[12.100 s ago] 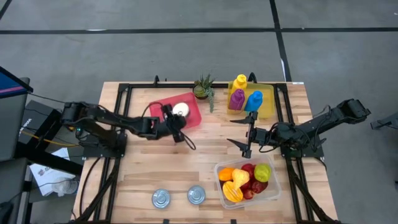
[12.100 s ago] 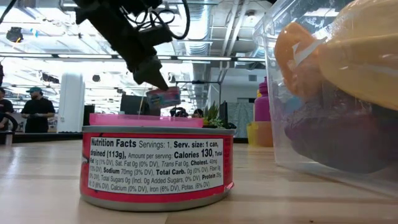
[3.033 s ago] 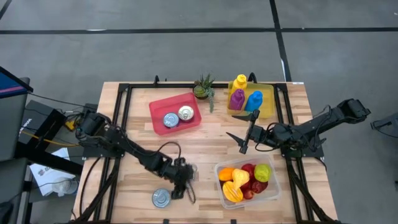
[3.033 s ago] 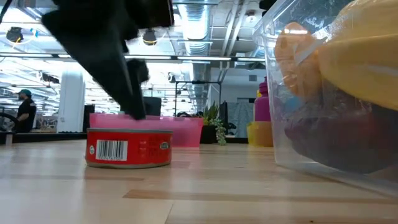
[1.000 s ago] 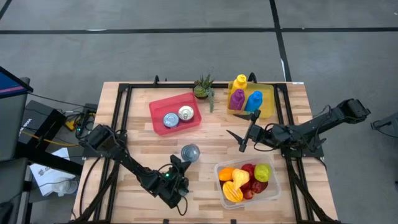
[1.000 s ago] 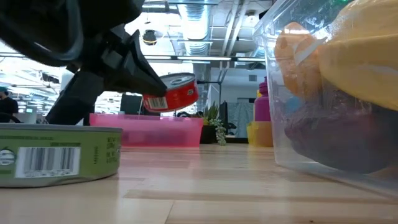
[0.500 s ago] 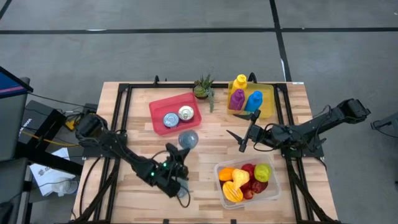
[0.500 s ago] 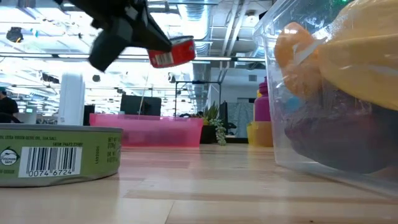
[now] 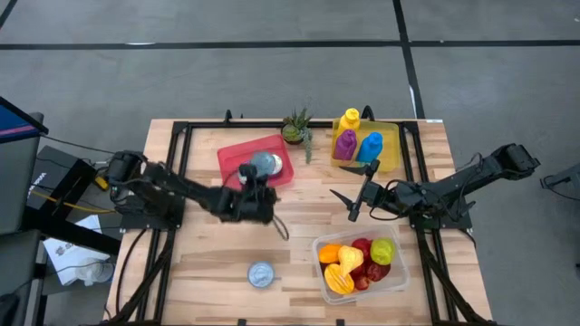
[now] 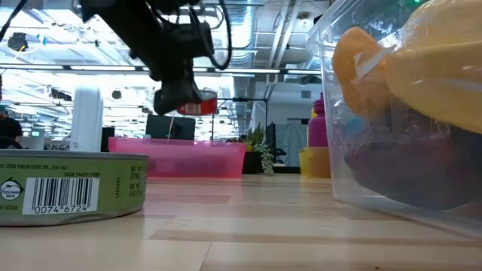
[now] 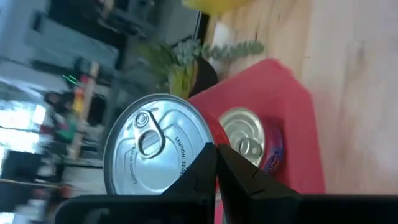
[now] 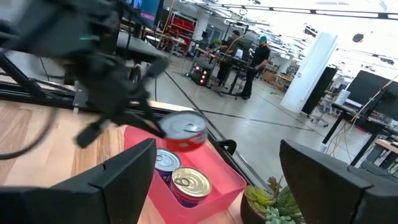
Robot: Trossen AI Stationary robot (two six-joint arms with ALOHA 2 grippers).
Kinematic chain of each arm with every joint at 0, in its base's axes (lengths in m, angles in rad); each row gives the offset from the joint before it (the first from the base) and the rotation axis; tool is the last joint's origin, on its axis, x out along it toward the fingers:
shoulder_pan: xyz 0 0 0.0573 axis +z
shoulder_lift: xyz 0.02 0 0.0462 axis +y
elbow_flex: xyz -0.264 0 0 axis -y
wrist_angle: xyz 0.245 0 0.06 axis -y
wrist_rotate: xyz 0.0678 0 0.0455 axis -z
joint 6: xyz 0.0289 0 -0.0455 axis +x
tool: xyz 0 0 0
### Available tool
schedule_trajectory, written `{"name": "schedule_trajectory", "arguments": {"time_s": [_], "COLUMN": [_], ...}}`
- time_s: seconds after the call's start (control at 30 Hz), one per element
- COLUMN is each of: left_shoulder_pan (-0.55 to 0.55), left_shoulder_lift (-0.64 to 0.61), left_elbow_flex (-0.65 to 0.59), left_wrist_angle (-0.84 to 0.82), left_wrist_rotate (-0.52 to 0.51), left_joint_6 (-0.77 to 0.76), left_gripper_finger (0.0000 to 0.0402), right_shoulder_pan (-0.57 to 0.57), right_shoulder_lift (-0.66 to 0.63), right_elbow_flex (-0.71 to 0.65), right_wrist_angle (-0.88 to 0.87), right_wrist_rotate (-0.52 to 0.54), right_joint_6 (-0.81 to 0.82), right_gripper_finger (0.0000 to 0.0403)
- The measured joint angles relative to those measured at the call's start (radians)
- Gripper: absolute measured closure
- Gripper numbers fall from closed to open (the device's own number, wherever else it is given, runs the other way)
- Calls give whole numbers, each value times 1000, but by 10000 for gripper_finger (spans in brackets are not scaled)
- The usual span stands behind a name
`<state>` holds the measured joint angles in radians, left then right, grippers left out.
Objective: Pick & Place Food Item
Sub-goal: Put the red tuna can into the red bin
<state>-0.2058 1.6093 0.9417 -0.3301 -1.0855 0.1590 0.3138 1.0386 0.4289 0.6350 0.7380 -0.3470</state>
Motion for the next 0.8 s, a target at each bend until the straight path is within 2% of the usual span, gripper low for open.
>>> {"name": "schedule_trajectory", "arguments": {"time_s": [0.3, 0.4, 0.57, 0.67, 0.8], "left_shoulder_pan": [262, 320, 396, 420, 431], "left_shoulder_lift": [-73, -71, -71, -69, -64], "left_elbow_flex": [-95, -109, -109, -109, -109], "left_wrist_angle": [183, 203, 211, 213, 215], "left_wrist_rotate": [379, 448, 635, 694, 711], "left_joint_6": [23, 37, 37, 36, 38], "left_gripper_finger": [401, 401, 401, 401, 401], "right_shoulder_pan": [0, 0, 0, 0, 0], "right_shoulder_lift": [0, 0, 0, 0, 0], "right_elbow_flex": [0, 0, 0, 0, 0], "right_wrist_angle": [-3, -3, -5, -5, -5], "right_wrist_rotate": [0, 0, 0, 0, 0], "right_joint_6": [0, 0, 0, 0, 0], "right_gripper_finger": [75, 75, 75, 75, 75]}}
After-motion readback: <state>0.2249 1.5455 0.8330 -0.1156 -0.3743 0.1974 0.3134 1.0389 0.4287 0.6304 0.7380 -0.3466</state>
